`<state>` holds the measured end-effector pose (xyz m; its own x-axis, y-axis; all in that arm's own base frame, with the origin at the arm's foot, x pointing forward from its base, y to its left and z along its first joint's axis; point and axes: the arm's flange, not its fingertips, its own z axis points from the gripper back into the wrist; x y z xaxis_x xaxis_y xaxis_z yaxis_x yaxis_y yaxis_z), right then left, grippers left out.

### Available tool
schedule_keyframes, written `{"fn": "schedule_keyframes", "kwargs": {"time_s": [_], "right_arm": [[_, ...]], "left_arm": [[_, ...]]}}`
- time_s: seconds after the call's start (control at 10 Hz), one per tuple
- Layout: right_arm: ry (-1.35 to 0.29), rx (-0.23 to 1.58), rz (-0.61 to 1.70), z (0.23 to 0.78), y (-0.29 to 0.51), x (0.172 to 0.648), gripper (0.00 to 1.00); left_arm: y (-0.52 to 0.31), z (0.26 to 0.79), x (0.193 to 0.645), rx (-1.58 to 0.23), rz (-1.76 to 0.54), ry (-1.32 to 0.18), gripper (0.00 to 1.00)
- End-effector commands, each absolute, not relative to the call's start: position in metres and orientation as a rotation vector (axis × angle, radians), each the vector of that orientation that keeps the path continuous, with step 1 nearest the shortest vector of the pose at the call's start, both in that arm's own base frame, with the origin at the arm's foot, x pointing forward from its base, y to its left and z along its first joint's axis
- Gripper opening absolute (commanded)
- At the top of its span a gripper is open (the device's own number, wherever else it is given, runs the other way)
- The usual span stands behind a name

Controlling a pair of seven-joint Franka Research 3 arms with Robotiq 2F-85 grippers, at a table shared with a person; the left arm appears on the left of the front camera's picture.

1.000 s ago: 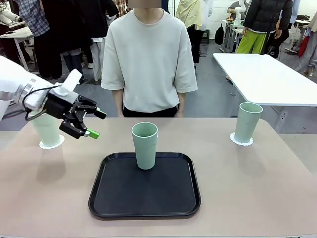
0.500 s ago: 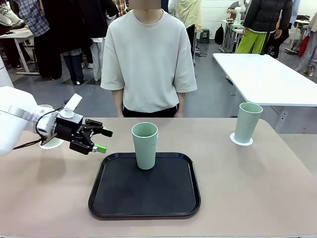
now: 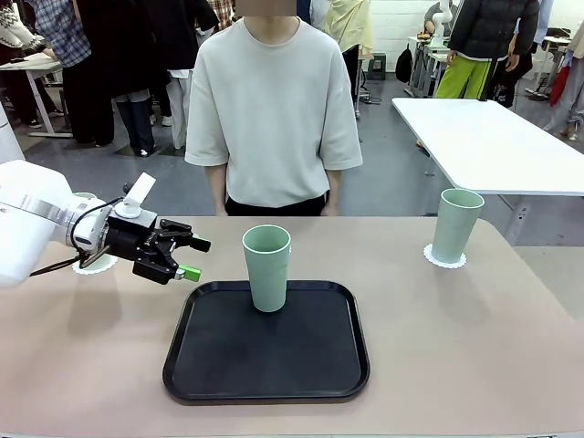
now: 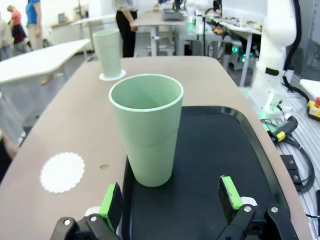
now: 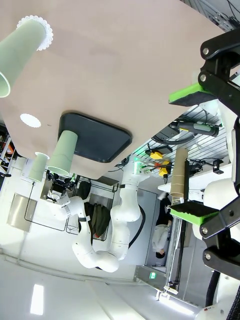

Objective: Place coasters on the table and set cups on them.
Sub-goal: Take one Reusable plastic cup from the Flat Tray and place it on a coaster set by the human.

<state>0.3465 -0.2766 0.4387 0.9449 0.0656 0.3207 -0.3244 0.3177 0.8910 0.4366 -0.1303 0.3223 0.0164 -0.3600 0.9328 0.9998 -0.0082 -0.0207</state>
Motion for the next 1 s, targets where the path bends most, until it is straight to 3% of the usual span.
{"fn": "schedule_keyframes", "kwargs": {"time_s": [0.0,0.5,0.9], "right_arm": [[-0.247,1.23,0.247,0.44,-0.274,0.345,1.0],[-0.247,1.23,0.247,0.44,-0.274,0.345,1.0],[-0.247,1.23,0.247,0.44,-0.274,0.345,1.0]], "left_arm": [[-0.129,0.322,0.436,-0.963,-1.371,-0.911,1.0],[-0.159,0.302,0.421,-0.838,-1.502,-1.008,1.0],[-0.178,0.298,0.439,-0.845,-1.357,-1.093,1.0]]}}
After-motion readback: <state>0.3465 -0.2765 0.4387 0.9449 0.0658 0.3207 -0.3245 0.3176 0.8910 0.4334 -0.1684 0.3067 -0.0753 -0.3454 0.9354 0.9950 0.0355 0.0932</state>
